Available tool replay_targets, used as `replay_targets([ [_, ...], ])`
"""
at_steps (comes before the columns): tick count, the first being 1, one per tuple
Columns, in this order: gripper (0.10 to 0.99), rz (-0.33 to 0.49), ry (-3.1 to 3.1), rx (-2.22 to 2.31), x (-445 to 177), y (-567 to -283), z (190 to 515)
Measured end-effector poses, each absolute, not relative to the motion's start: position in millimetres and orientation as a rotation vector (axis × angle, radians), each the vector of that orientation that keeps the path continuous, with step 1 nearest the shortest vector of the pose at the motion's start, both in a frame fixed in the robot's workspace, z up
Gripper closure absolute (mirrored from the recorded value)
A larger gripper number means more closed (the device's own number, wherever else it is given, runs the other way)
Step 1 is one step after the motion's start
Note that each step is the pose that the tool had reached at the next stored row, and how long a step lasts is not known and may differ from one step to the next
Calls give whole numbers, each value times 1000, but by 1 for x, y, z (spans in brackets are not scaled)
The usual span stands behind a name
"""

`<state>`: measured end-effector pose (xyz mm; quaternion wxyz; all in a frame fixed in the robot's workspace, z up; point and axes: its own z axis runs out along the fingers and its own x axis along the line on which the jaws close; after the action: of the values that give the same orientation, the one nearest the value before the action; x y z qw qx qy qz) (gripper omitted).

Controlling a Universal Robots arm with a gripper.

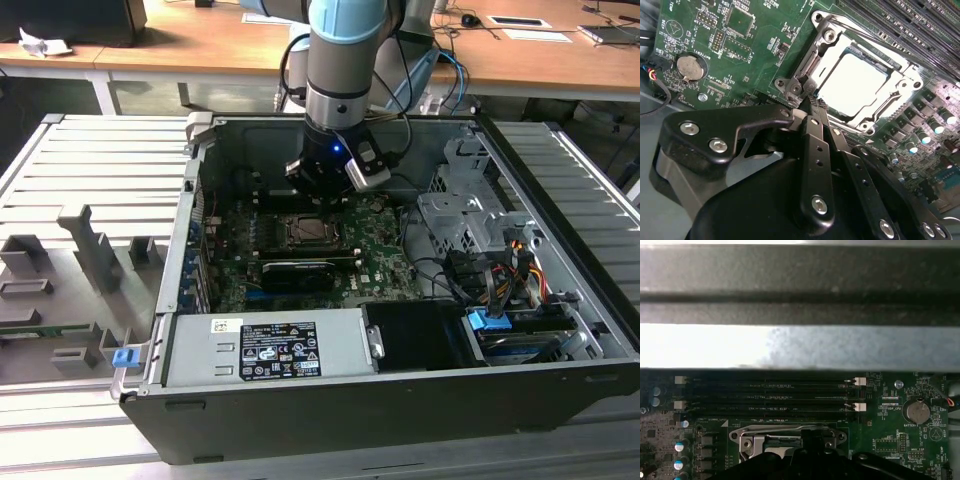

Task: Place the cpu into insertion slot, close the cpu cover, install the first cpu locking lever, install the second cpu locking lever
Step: 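Install the second cpu locking lever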

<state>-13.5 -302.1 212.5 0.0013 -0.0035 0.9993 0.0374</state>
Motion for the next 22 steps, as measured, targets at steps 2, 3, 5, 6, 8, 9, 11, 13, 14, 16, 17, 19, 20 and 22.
replay_targets([
  [2, 980, 117, 3137, -11, -14, -302, 213],
  [3, 980, 117, 3137, -11, -14, -303, 213],
  [5, 980, 117, 3137, -11, -14, -303, 213],
  [6, 980, 117, 3137, -11, -14, -303, 213],
  [8, 980, 117, 3137, -11, -14, -303, 213],
  [9, 980, 117, 3137, -11, -14, -304, 213],
  [11, 980, 117, 3137, -11, -14, -304, 213],
  [13, 980, 117, 3137, -11, -14, -304, 213],
  [14, 980, 117, 3137, -11, -14, -305, 213],
  [16, 980, 117, 3137, -11, -14, -305, 213],
  [17, 980, 117, 3137, -11, -14, -306, 213],
  [19, 980, 118, 3137, -11, -14, -306, 212],
  [20, 980, 117, 3137, -10, -14, -306, 213],
  [22, 980, 117, 3137, -11, -14, -306, 215],
])
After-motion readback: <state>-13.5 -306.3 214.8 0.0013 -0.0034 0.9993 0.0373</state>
